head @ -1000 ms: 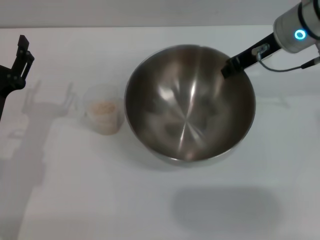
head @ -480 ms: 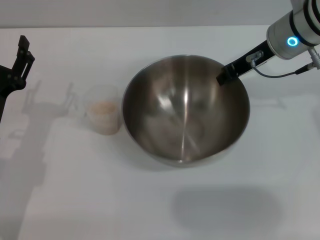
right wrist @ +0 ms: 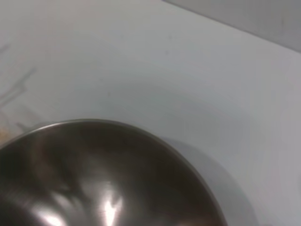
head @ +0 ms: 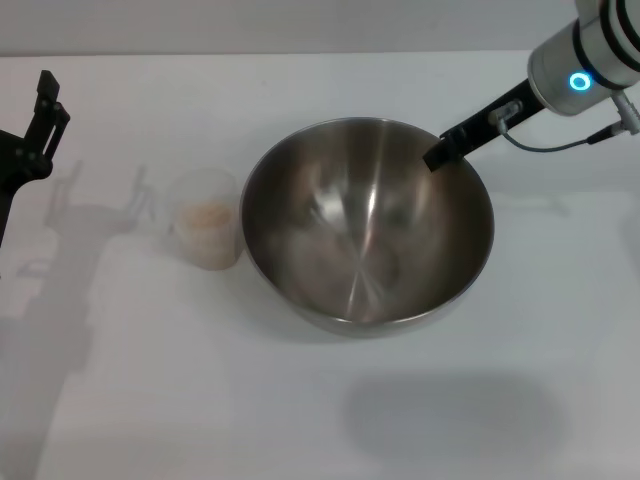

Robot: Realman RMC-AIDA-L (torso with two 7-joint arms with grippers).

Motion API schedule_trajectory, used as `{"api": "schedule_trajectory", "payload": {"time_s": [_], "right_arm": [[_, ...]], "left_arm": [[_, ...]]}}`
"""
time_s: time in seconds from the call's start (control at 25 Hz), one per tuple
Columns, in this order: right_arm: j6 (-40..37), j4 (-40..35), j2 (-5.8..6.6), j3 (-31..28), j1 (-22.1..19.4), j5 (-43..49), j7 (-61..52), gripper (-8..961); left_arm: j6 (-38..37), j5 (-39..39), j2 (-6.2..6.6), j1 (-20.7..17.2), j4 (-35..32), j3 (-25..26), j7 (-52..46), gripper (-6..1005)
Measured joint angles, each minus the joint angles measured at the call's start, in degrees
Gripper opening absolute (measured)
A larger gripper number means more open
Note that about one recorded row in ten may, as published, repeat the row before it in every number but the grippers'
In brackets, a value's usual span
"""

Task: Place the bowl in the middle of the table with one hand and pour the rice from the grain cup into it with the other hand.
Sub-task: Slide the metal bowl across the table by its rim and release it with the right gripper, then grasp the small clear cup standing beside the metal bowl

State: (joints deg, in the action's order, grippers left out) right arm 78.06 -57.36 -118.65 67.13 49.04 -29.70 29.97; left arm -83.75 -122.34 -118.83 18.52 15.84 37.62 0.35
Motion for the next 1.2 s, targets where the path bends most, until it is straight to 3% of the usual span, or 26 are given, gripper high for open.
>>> {"api": "schedule_trajectory", "payload": {"time_s": [0.16,0.44,0.64,0.68,0.72,0.8,0.88,0.92,1.04,1.08,1.12,1.2], "right_arm": [[0.61,-4.24,-0.06,0.49,-0.32,0.05,-0.04,291],[0.44,-10.43,-0.18,0.80,-0.41,1.98,-0.47,292],[-6.60,-15.35,-0.33,3.06,-2.19,2.11,-0.17,293],[-12.88,-17.52,-0.38,5.29,-4.03,1.96,-0.12,293],[-12.88,-17.52,-0.38,5.29,-4.03,1.96,-0.12,293],[-20.74,-19.03,-0.47,8.42,-6.32,1.73,-0.10,293],[-36.64,-20.19,-0.59,15.46,-11.02,1.57,-0.08,292],[-36.64,-20.19,-0.59,15.46,-11.02,1.57,-0.08,292],[-54.80,-19.59,-0.67,22.57,-15.86,1.59,-0.07,292],[-67.50,-17.62,-0.70,26.48,-18.80,1.56,-0.23,292],[-67.50,-17.62,-0.70,26.48,-18.80,1.56,-0.23,298],[-79.58,-14.67,-0.71,29.98,-21.38,1.19,-0.54,310]], "left_arm": [[-0.02,0.00,0.00,-0.24,0.02,0.00,0.00,806],[-0.44,-0.01,0.04,-0.75,0.29,0.00,0.00,806],[-1.02,0.00,0.04,-0.86,0.11,0.00,-0.01,806],[-1.04,0.00,0.03,-0.86,0.12,0.00,-0.04,805],[-1.04,0.00,0.03,-0.86,0.12,0.00,-0.04,805],[-1.03,0.00,0.02,-0.86,0.13,0.00,-0.08,805],[-0.86,0.00,-0.02,-0.85,0.14,0.00,-0.08,805],[-0.86,0.00,-0.02,-0.85,0.14,0.00,-0.08,805],[-0.75,0.00,-0.10,-0.85,0.40,0.20,-0.09,805],[-0.61,0.01,-0.14,-0.86,0.41,0.40,-0.09,805],[-0.61,0.01,-0.14,-0.86,0.41,0.40,-0.09,804],[-0.41,0.01,-0.19,-0.87,0.42,0.47,-0.09,804]]}}
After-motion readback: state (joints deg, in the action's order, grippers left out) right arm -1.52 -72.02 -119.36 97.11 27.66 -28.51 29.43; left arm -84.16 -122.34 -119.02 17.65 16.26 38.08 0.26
